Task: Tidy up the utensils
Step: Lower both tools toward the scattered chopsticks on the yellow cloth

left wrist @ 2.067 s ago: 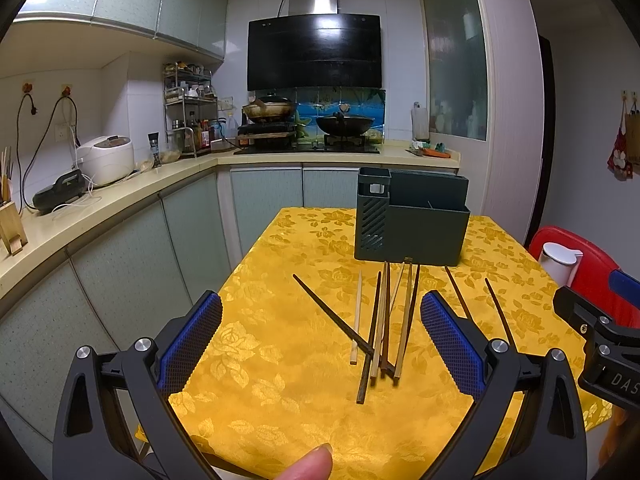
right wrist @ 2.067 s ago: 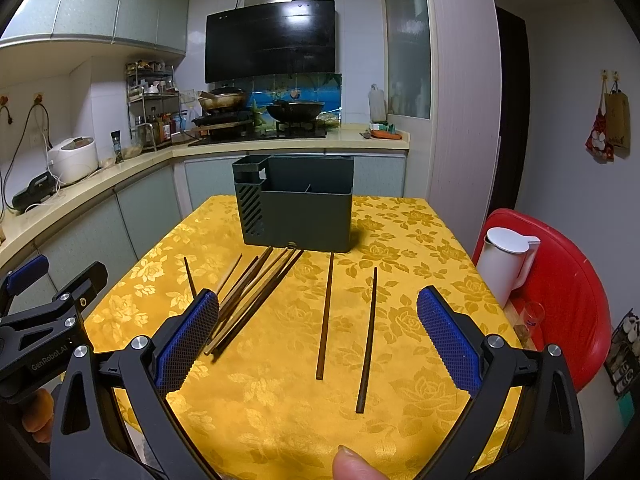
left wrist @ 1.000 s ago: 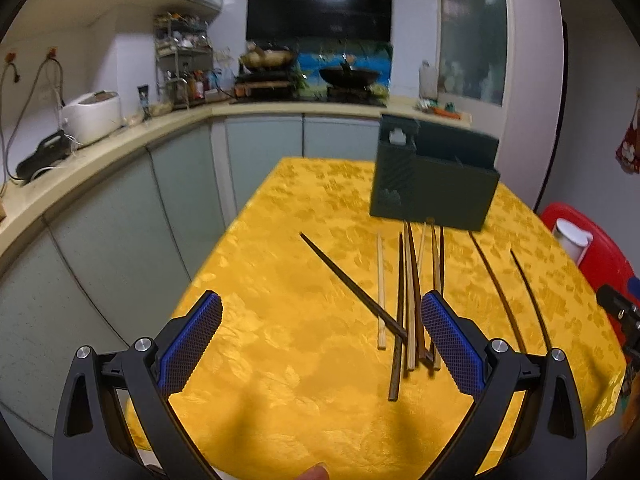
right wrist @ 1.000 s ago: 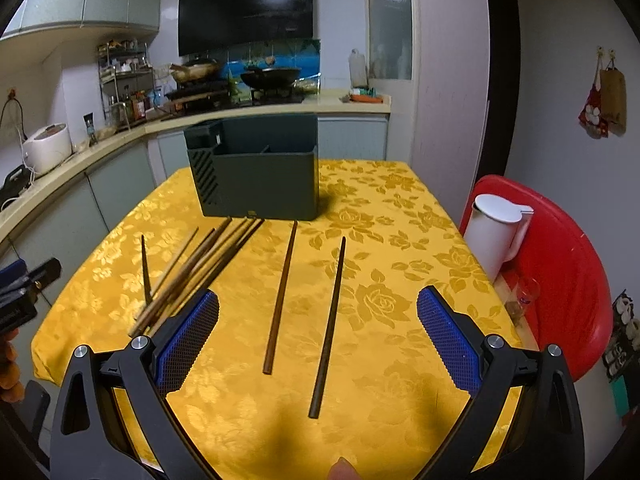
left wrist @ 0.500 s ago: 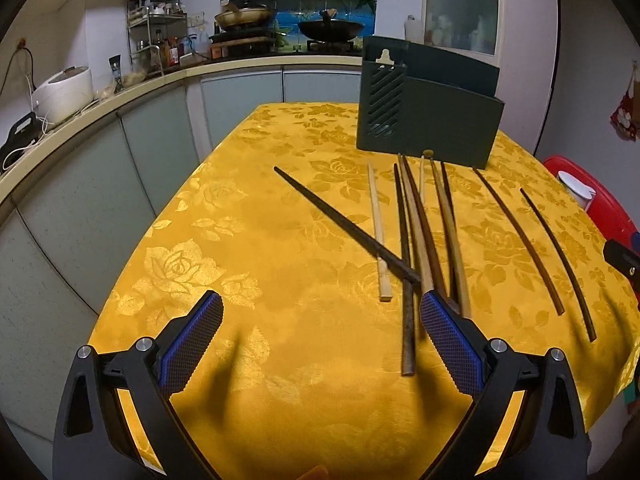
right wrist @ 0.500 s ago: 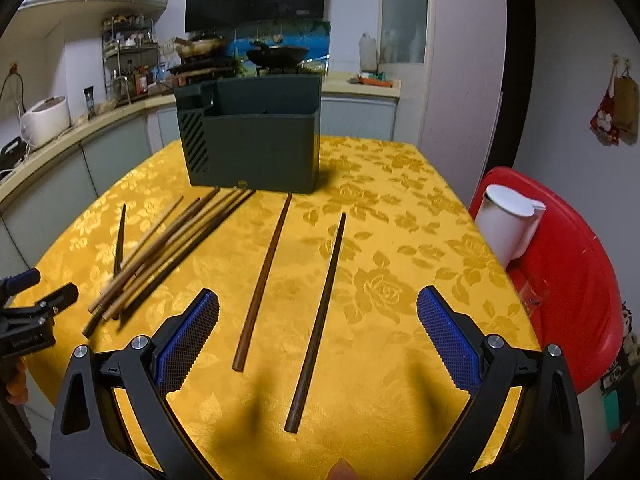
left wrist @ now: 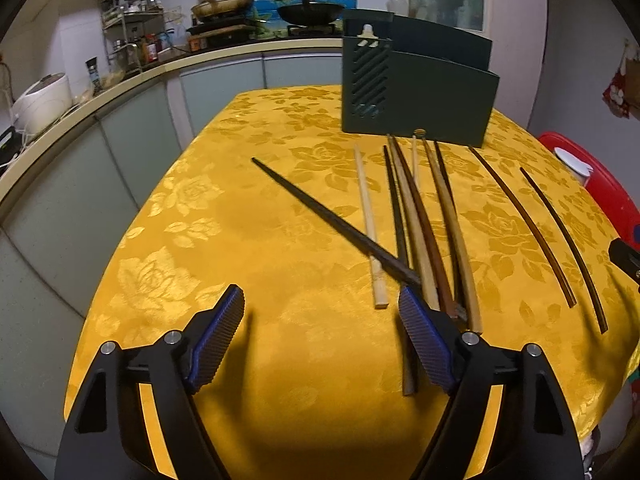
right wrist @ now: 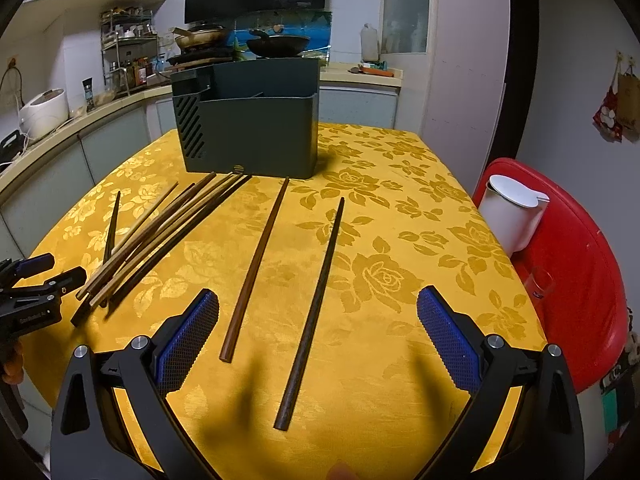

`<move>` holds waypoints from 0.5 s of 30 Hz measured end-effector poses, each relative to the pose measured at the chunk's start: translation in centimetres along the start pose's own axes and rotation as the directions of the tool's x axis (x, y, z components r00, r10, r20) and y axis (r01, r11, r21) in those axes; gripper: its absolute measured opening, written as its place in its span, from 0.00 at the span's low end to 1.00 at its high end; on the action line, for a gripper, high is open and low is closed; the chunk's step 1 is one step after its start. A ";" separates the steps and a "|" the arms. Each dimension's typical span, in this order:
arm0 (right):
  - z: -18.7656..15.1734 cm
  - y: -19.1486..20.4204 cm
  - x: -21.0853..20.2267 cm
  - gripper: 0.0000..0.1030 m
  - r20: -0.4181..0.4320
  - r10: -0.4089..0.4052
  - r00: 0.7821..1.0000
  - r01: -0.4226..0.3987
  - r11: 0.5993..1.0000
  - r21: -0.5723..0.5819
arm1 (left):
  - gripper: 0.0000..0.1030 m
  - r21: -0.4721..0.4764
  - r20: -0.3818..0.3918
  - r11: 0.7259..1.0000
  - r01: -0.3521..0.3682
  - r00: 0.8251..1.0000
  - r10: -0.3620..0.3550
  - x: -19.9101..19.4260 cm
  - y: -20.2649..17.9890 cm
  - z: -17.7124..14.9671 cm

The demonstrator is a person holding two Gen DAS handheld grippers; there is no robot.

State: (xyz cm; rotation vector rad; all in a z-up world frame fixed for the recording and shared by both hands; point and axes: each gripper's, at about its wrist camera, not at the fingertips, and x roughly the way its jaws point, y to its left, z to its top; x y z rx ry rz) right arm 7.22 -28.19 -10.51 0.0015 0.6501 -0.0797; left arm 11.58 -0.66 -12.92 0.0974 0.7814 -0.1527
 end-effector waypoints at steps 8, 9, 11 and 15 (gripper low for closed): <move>-0.4 -0.2 0.4 0.94 -0.014 -0.006 1.000 0.006 1.000 -0.004 | 0.59 0.030 -0.050 1.000 -0.007 0.999 0.008 1.7 -0.3 0.3; -0.4 -0.2 0.5 0.94 -0.017 -0.005 1.000 0.005 1.000 -0.004 | 0.59 0.028 -0.046 1.000 -0.005 0.999 0.006 1.7 -0.2 0.2; -0.6 -0.4 0.7 0.94 -0.029 0.000 1.000 0.000 1.000 -0.002 | 0.59 0.028 -0.045 1.000 -0.005 0.999 0.007 1.7 -0.2 0.2; -1.1 -0.5 0.8 0.94 -0.045 0.007 0.999 -0.007 1.000 0.000 | 0.57 0.018 -0.045 1.000 0.007 0.999 -0.006 1.7 -0.1 0.1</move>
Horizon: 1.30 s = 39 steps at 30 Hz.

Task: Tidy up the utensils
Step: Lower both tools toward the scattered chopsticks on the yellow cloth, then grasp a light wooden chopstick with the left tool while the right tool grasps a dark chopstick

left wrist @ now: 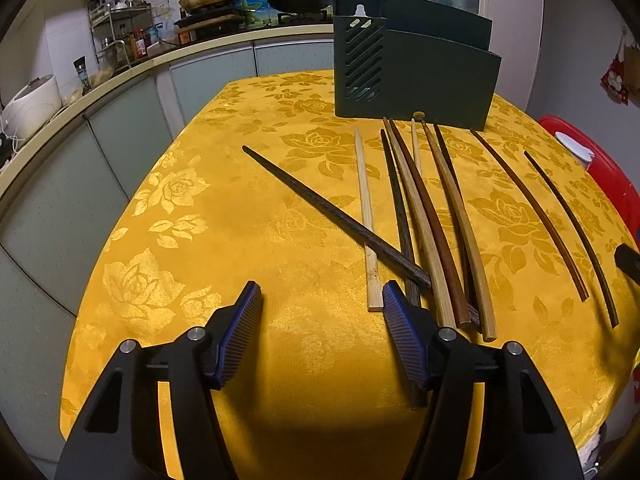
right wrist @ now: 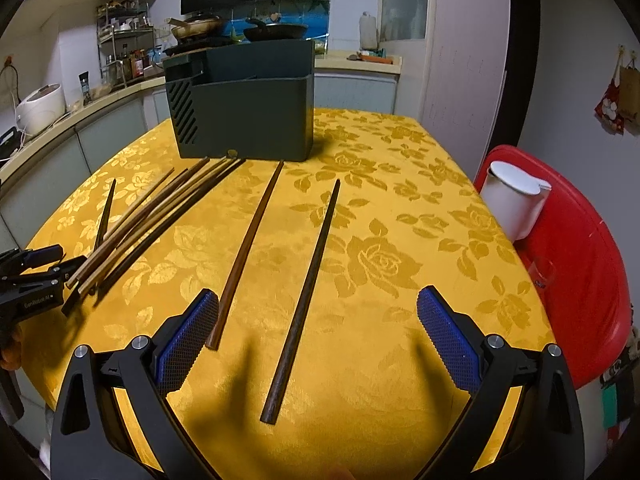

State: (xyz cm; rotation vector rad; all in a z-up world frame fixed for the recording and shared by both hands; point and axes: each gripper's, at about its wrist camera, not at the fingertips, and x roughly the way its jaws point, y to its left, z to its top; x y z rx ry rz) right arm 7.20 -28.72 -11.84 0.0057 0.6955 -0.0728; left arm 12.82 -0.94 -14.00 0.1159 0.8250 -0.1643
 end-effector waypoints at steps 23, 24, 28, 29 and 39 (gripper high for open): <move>-3.5 0.8 0.7 0.40 -0.052 0.064 0.997 -0.066 0.997 -0.038 | 0.15 -0.014 0.049 0.997 0.082 0.995 -0.081 0.1 0.4 -0.1; -3.5 0.7 0.7 0.40 -0.050 0.068 0.996 -0.070 0.997 -0.031 | 0.15 -0.015 0.051 0.996 0.090 0.995 -0.089 0.1 0.4 -0.1; -3.5 0.3 0.6 0.41 -0.037 0.086 0.996 -0.086 0.996 -0.005 | 0.15 -0.008 0.057 0.993 0.115 0.992 -0.114 0.1 0.2 0.0; -3.4 0.4 0.6 0.41 -0.036 0.080 0.996 -0.080 0.997 -0.007 | 0.15 -0.007 0.060 0.993 0.115 0.992 -0.114 0.1 0.1 -0.1; -3.5 0.6 0.7 0.12 -0.021 0.090 0.996 -0.091 0.996 -0.022 | 0.07 -0.012 0.075 0.993 0.115 0.991 -0.114 0.1 0.1 -0.3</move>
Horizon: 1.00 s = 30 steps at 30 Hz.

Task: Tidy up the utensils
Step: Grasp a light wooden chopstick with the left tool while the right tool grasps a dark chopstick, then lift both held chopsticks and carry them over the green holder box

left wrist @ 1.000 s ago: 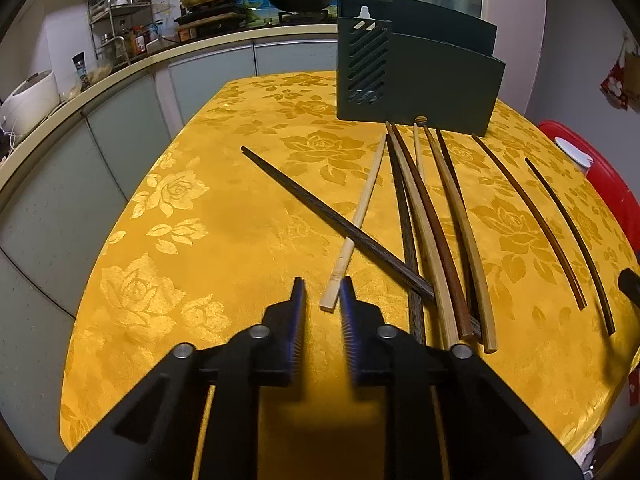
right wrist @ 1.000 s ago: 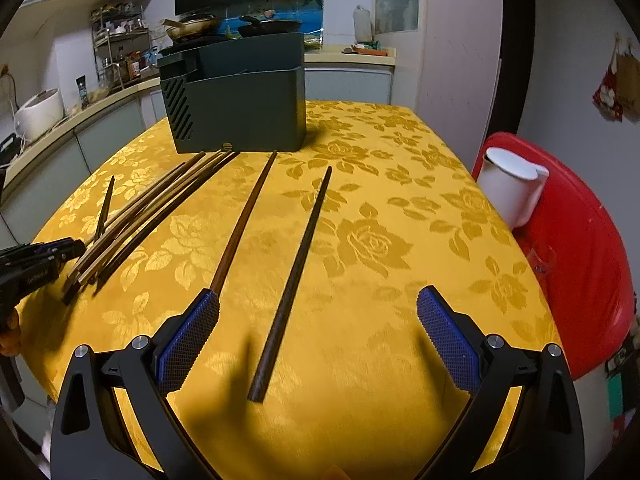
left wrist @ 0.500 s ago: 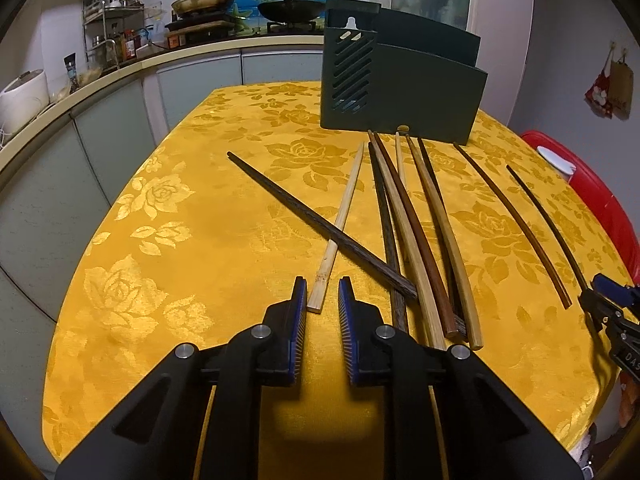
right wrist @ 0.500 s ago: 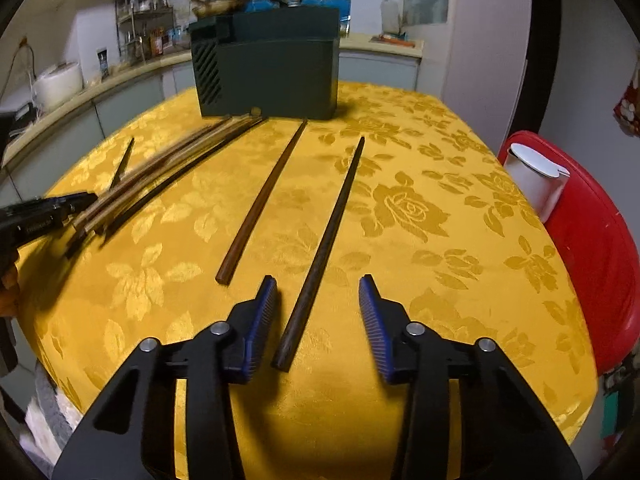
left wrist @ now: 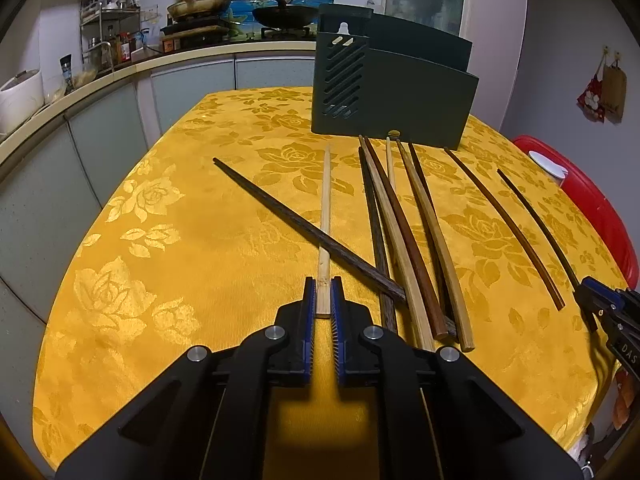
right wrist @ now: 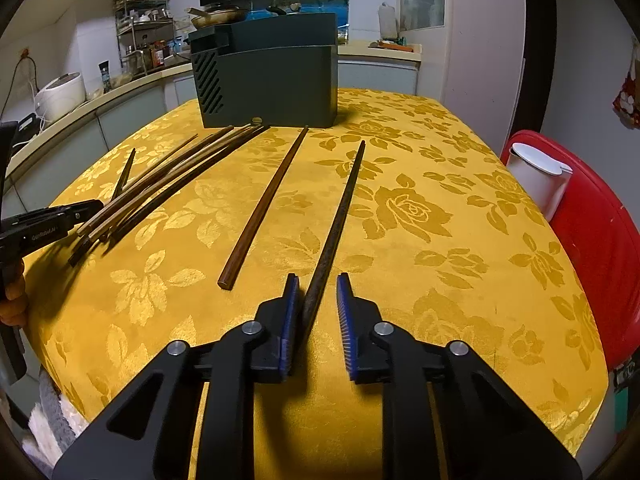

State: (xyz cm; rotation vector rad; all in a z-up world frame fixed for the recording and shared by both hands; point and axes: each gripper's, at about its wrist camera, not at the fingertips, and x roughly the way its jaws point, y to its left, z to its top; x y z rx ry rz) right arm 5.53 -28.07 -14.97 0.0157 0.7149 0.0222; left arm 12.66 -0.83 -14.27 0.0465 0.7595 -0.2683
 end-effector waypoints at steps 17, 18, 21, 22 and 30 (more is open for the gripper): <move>1.9 -0.9 -3.4 0.08 0.071 0.021 0.997 -0.023 0.999 0.025 | 0.07 0.106 0.017 0.994 -0.023 1.000 0.021 -6.2 -0.7 1.3; 2.2 -0.9 -3.8 0.08 0.082 0.022 0.996 -0.024 0.999 0.028 | 0.07 0.109 0.027 0.994 -0.021 0.999 0.018 -6.7 -0.8 1.6; 2.9 -1.2 -4.9 0.08 0.113 0.025 0.993 -0.029 0.999 0.036 | 0.07 0.111 0.061 0.994 -0.010 0.998 0.003 -8.4 -0.9 2.5; 3.2 -1.3 -5.4 0.08 0.127 0.026 0.992 -0.031 0.999 0.038 | 0.07 0.110 0.072 0.994 -0.008 0.997 0.000 -8.8 -0.9 2.8; 5.4 -1.7 -8.4 0.08 0.213 0.045 0.976 -0.055 0.998 0.043 | 0.07 0.115 0.137 0.993 0.023 0.990 -0.039 -11.8 -1.3 4.8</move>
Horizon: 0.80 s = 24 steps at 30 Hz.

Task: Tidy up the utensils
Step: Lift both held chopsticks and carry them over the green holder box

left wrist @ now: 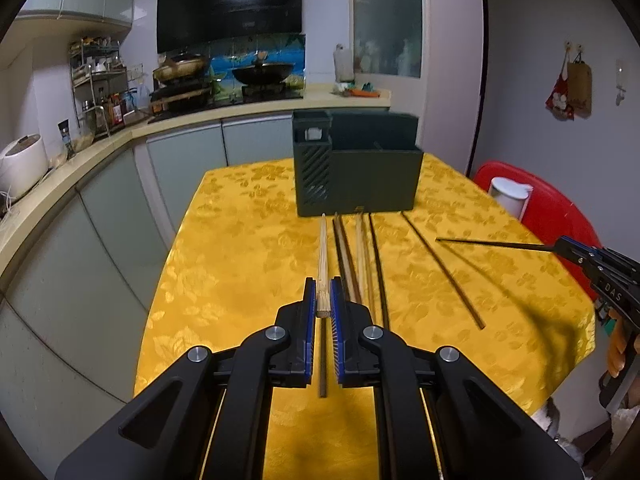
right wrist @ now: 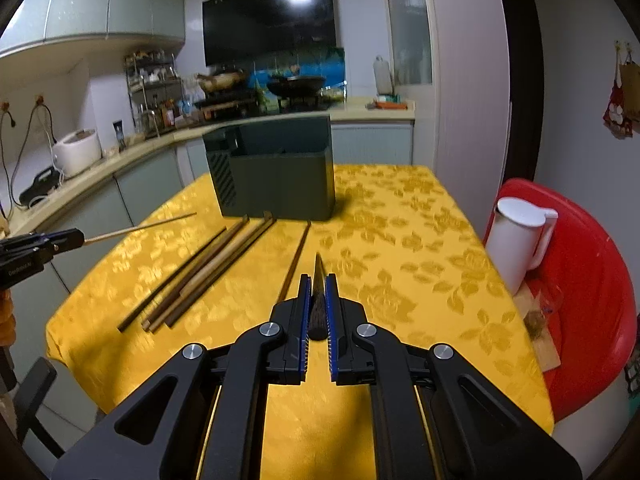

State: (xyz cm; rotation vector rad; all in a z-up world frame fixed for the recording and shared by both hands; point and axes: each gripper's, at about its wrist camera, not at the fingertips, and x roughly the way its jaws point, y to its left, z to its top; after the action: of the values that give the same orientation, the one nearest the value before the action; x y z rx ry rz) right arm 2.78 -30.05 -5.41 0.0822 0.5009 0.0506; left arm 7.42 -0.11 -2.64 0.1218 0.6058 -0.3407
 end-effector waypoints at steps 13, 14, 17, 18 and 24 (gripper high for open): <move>4.2 0.5 -1.1 0.08 0.058 0.057 0.997 -0.056 0.998 -0.003 | 0.07 -0.013 0.001 1.000 0.025 1.000 -0.025 -1.1 0.7 1.8; 4.5 0.6 -0.9 0.08 0.057 0.058 0.997 -0.058 0.998 -0.006 | 0.07 -0.010 0.004 1.000 0.020 1.000 -0.020 -1.2 0.7 1.9; 5.1 1.0 -0.5 0.08 0.056 0.060 0.997 -0.059 0.998 -0.017 | 0.07 -0.007 0.013 1.000 0.013 1.000 -0.012 -1.1 0.8 2.3; 5.2 1.1 -0.4 0.08 0.055 0.062 0.997 -0.061 0.998 -0.019 | 0.07 -0.006 0.017 1.000 0.013 1.000 -0.013 -1.1 0.9 2.5; 7.9 1.5 0.5 0.08 0.060 0.088 0.994 -0.086 0.996 -0.028 | 0.07 -0.024 0.029 0.999 0.023 0.999 -0.022 -0.5 1.8 4.8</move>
State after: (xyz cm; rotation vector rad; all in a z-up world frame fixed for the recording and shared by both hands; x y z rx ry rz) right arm 7.00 -29.04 1.37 0.0802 0.4349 0.1396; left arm 10.24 0.72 1.65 0.0862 0.5827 -0.3560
